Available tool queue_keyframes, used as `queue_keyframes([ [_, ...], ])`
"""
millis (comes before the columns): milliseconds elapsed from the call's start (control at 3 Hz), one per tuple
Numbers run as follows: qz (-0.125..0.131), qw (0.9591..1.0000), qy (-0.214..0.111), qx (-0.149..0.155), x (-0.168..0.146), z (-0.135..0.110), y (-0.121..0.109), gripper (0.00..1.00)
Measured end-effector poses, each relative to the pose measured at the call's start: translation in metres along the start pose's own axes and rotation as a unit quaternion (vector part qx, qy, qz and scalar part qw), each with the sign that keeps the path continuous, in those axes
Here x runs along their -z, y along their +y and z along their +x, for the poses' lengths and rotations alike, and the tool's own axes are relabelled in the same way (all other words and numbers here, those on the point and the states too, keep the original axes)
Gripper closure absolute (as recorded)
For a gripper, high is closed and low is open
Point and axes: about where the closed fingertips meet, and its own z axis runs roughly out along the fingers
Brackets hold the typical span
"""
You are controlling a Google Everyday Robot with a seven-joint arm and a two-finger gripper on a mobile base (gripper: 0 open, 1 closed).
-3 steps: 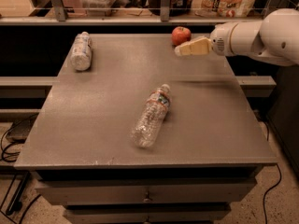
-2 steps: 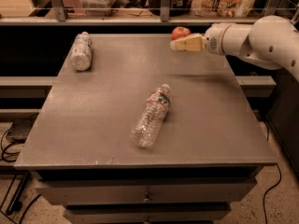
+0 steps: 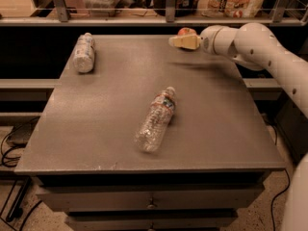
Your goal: Pick apple
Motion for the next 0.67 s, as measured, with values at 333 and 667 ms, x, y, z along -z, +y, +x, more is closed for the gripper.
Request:
queue_keyframes([
  [333,0.001,0.9999,0.002,-0.013,-0.023,0.006,-0.010,0.00],
  [667,-0.005,0.9996,0.008,-0.026,-0.050,0.013,-0.013,0.00],
])
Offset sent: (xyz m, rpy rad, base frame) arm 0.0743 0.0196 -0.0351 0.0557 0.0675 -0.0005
